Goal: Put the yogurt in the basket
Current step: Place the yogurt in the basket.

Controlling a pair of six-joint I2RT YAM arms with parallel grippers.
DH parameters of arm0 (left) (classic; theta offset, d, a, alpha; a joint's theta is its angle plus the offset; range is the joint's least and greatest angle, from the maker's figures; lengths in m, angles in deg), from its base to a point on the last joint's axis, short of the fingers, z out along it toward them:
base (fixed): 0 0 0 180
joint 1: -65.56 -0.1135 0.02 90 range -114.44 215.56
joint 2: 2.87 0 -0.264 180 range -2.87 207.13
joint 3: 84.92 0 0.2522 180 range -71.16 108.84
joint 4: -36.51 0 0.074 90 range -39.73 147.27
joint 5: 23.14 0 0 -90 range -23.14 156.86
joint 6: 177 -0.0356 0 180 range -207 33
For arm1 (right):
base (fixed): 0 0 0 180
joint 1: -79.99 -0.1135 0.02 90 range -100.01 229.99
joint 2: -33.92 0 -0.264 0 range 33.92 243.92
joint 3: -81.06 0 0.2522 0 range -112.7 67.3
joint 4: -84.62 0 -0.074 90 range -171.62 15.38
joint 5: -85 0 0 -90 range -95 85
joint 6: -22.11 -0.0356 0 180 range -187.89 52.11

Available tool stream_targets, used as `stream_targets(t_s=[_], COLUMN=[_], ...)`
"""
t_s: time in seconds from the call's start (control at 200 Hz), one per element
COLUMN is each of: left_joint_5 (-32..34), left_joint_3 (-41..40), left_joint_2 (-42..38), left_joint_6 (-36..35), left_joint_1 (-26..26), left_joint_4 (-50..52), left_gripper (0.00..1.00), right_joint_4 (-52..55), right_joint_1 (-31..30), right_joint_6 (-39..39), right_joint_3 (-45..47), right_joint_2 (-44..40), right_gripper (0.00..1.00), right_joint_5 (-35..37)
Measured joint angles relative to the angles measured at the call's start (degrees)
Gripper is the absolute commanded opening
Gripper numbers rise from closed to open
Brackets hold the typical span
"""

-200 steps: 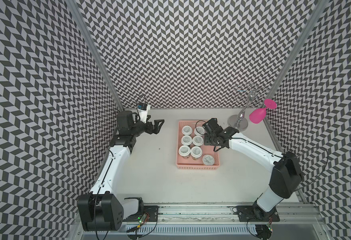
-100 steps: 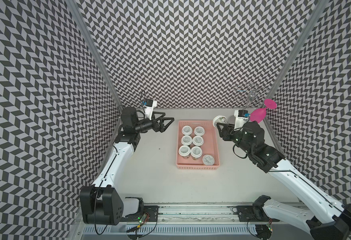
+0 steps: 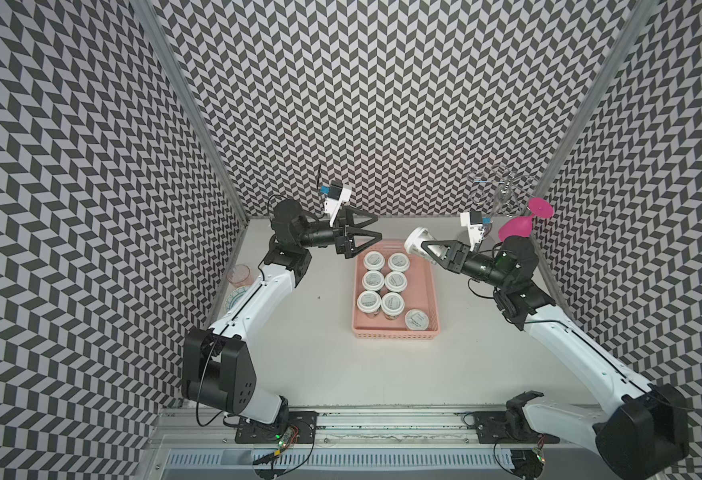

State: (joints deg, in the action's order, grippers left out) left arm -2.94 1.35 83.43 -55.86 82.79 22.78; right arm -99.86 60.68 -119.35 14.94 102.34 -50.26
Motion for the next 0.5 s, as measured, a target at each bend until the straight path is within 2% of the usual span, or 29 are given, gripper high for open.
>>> stream_targets(t_s=[0.165, 0.501], left_joint_5=[-2.45, -4.5], left_joint_3=[1.01, 2.05], left_joint_2=[1.33, 3.28], left_joint_6=[3.04, 3.87], left_joint_1=[2.91, 6.73], left_joint_4=[-1.2, -0.17], left_gripper=[1.0, 1.0], right_joint_4=[-5.55, -9.7], right_joint_1=[0.0, 0.0], right_joint_6=[-5.22, -9.51], right_joint_3=[-0.22, -0.98], right_joint_2=[1.4, 2.4], right_gripper=[0.54, 0.54], right_joint_5=[-7.02, -11.61])
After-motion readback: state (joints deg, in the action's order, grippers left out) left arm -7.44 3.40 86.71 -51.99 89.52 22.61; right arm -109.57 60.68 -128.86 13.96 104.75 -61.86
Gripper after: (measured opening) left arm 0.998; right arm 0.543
